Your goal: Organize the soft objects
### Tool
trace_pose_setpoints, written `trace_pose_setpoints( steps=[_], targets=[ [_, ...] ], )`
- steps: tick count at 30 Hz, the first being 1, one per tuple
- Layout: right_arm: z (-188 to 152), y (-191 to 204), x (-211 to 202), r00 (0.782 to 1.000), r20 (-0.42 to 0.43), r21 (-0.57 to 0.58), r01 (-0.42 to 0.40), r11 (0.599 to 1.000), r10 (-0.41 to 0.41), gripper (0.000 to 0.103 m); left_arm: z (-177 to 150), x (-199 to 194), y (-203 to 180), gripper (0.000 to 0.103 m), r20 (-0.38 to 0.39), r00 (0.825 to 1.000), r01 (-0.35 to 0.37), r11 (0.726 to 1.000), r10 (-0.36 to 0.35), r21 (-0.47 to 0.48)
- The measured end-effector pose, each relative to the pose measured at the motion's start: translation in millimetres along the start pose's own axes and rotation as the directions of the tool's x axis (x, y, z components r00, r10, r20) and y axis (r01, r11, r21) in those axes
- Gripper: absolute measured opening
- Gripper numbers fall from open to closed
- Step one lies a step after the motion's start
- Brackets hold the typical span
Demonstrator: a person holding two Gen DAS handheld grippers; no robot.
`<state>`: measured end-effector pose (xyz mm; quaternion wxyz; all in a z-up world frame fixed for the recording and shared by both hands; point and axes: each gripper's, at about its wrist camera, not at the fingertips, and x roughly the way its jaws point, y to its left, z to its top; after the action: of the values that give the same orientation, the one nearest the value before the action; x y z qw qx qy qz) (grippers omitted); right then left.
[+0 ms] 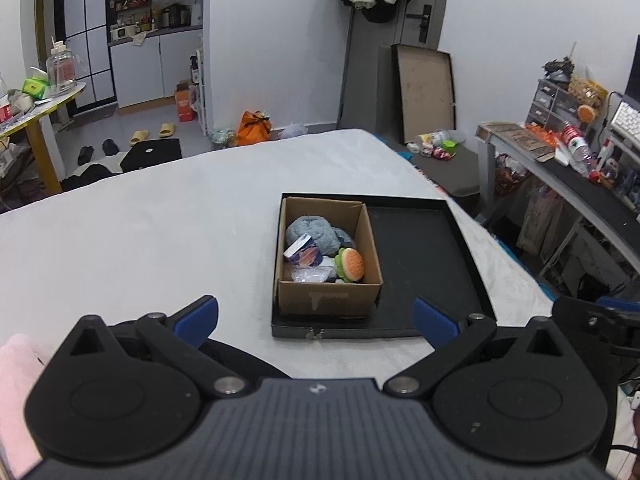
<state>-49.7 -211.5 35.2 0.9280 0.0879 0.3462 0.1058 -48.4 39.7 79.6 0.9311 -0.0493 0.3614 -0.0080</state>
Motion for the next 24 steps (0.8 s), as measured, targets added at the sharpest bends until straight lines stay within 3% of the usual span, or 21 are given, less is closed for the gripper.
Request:
trace_pose_setpoints(
  steps=[10,24],
  targets=[
    [-7,4,-1,1.000,0.002,-0.007,0.008,1.000,-0.008,0.103,-19,6,5,0.103,-0.022,1.000,0.002,1.000,-0.002,-0.020],
    [-9,3,5,0.999,-0.033,0.018,-0.015,1.000,0.015,0.103,-20,4,4,0.103,-0.022,1.000,-0.003,1.000,0.003,-0.005]
  ],
)
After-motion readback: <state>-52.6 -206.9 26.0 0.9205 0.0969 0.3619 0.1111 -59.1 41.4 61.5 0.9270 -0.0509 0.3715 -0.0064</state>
